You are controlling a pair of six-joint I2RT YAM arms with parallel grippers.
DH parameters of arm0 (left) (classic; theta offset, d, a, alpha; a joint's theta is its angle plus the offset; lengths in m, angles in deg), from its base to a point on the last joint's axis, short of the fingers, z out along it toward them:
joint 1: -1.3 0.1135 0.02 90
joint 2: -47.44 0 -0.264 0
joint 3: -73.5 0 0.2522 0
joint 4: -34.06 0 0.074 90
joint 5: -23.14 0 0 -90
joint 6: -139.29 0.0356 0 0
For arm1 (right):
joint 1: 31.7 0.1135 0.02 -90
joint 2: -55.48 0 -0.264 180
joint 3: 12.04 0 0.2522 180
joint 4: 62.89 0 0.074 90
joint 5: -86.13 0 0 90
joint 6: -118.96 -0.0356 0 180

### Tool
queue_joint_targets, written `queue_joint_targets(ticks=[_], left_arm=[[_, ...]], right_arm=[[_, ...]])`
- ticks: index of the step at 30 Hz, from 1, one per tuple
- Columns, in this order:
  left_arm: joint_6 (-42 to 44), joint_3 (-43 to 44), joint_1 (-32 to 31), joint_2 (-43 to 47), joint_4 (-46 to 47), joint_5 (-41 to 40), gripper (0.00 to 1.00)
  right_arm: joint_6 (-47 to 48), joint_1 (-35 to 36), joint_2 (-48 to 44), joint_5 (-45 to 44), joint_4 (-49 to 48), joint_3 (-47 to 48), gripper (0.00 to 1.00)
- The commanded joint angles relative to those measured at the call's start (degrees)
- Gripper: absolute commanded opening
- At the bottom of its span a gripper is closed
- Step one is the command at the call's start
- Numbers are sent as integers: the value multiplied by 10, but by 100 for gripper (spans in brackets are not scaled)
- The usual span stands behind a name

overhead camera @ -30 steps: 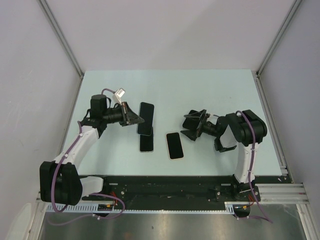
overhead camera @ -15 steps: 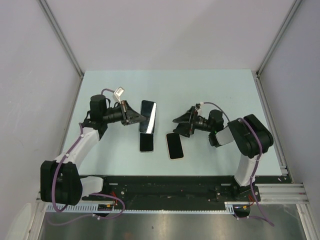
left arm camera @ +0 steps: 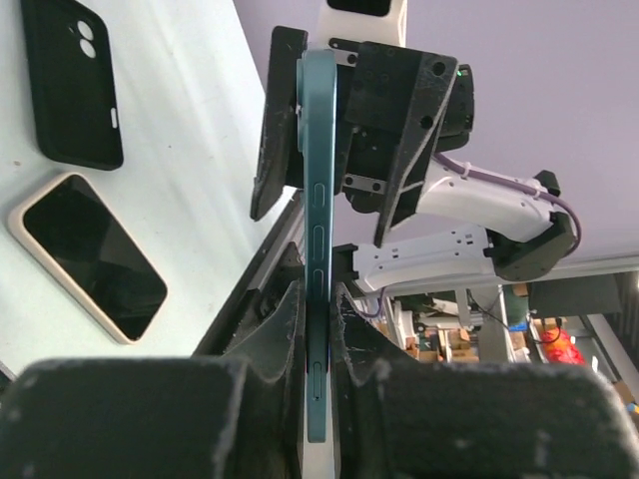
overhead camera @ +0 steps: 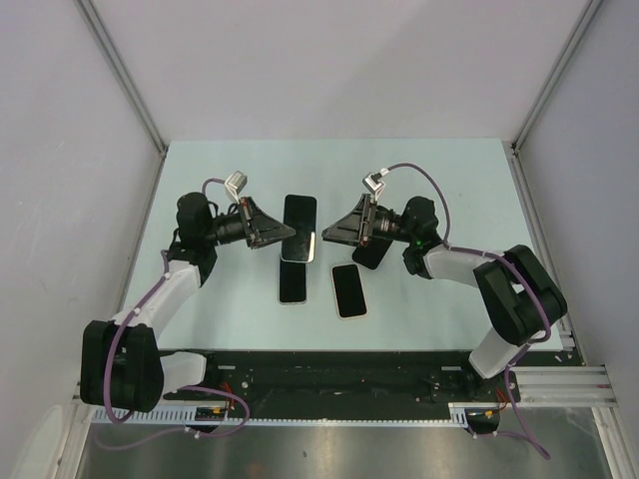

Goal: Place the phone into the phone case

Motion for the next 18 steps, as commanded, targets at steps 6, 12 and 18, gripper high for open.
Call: queue_joint_targets(ticks=[6,12,18], left_arm=[[-72,-5,-19,12,104,27,6],[-73,-10,-24,8,109,21,6],[-71,-17,-25,2,110,12,6]], right_arm=[[-3,17,31,-18,-35,40,63],[-54,24,56,-18,-101,47,57],[-60,29,64,-22,-112,52,44]])
